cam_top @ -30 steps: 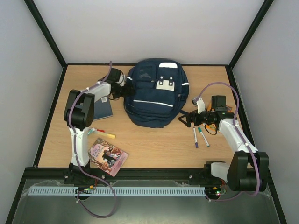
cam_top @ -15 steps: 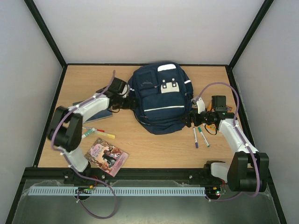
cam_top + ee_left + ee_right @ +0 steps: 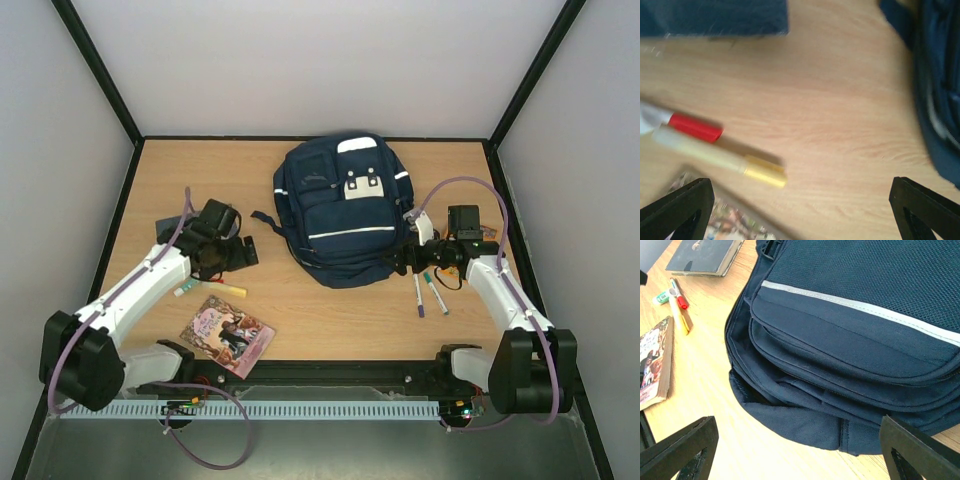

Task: Pack the student bag
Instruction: Move the book to the center of the board.

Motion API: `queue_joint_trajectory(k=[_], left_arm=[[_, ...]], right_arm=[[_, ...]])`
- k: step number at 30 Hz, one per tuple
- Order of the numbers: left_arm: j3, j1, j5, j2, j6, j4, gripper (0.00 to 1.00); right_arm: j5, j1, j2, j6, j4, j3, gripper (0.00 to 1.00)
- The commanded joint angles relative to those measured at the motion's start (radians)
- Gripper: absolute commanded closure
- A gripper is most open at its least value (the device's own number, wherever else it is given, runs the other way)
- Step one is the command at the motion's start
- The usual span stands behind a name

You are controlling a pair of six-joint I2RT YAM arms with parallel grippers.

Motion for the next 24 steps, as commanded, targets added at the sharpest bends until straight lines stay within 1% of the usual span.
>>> queue_joint_trajectory(k=[1,4,7,12,16,18,24], left_arm=[[-0.01,-0.002,0.028,-0.062,-0.053,-0.205,0.01],[0.001,-0.002,0.034,-0.072,-0.053,-0.283,0.02],[-0.017,-0.002,0.052,-0.094,-0.099,-0.338,0.01],[-0.127,-0.002,0.097,-0.194,-0.243,-0.394,0.01],[-0.181,-0.002,0.073,-0.26,-0.343,-0.446,0.01],[-0.197,-0.002,0.051,-0.265,-0.395,-0.48,0.01],[-0.224,-0.002,0.051,-0.227,-0.469,-0.488,0.01]], right_arm=[[-0.05,0.014,-0.027,-0.025,-0.043,0.008,0.12],[-0.046,0.034,-0.015,-0.036,-0.041,0.005,0.13],[-0.05,0.045,0.001,-0.044,-0.06,0.015,0.15],[-0.048,0.046,-0.003,-0.051,-0.068,0.017,0.15],[-0.054,0.045,-0.002,-0.057,-0.072,0.018,0.15],[-0.054,0.046,0.002,-0.06,-0.077,0.02,0.15],[-0.058,0.047,0.012,-0.07,-0.088,0.025,0.15]])
